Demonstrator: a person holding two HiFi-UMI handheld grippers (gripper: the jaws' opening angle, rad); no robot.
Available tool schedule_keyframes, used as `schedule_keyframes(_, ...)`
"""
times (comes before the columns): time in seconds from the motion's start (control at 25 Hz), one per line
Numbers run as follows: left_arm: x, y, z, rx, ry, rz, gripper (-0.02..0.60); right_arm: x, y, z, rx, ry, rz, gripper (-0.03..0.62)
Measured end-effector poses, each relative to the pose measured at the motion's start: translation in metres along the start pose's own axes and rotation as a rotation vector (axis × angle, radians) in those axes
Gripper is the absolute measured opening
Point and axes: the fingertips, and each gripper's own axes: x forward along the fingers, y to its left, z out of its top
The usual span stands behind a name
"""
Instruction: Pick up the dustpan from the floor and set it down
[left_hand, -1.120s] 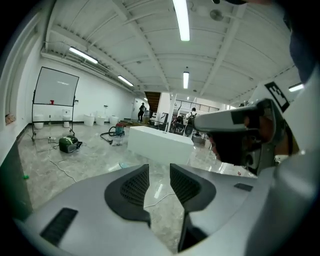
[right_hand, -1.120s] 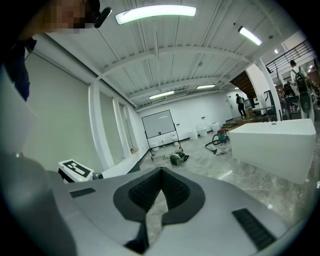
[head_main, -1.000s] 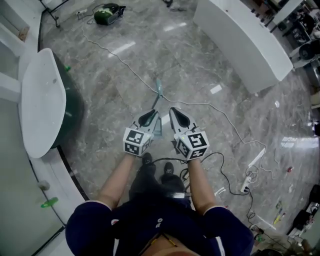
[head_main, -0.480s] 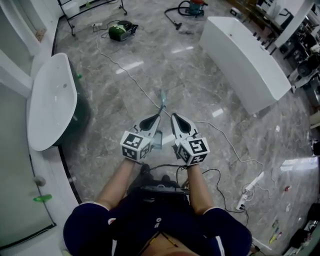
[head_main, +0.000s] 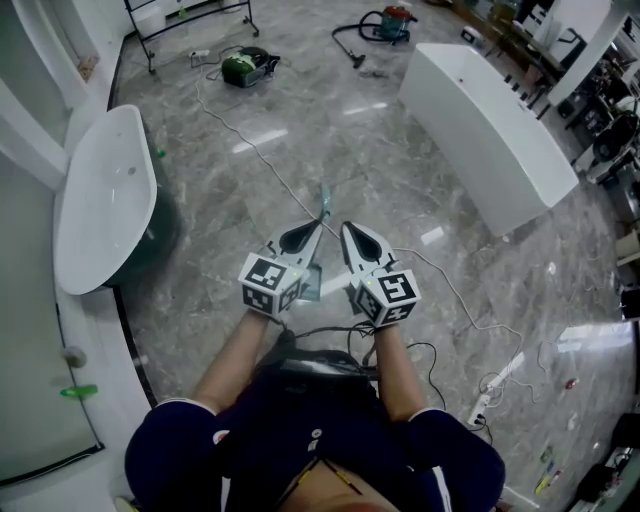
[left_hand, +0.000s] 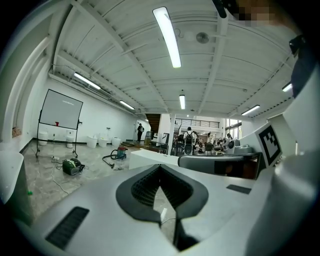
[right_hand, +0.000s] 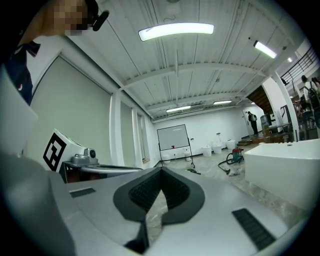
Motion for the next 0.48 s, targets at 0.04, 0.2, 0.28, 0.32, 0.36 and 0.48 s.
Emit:
schedule_keyframes(0.04, -0.0008, -0.0012, 0.0002, 0.002, -0.002, 0.000, 0.012, -0.0013, 0.0004, 0.0002, -0.002, -0.003, 0.002, 0.006)
schedule_keyframes(0.2, -0.0015, -0.0029, 0.0057, 0.001, -0.012, 0.002, 0.012, -0.0014, 0.0018, 0.0049, -0.007, -0.013, 0.010, 0.006)
schedule_keyframes(0.28, -0.0021, -0.0018, 0.0077, 0.000, -0.012, 0.002, 0.012, -0.0001, 0.0026, 0.0072, -0.007, -0.015, 0.012, 0.006)
schedule_keyframes(0.32, -0.0026, -0.0016, 0.0078, 0.000, -0.012, 0.002, 0.012, 0.0000, 0.0026, 0.0079, -0.008, -0.016, 0.011, 0.006)
schedule_keyframes(0.36, -0.0031, -0.0016, 0.0072, 0.001, -0.013, 0.001, 0.012, -0.0001, 0.0026, 0.0081, -0.011, -0.017, 0.011, 0.006)
schedule_keyframes(0.48, -0.0043, -0.0014, 0.0057, 0.002, -0.013, -0.003, 0.013, 0.0010, 0.0039, 0.0088, -0.013, -0.016, 0.013, 0.006)
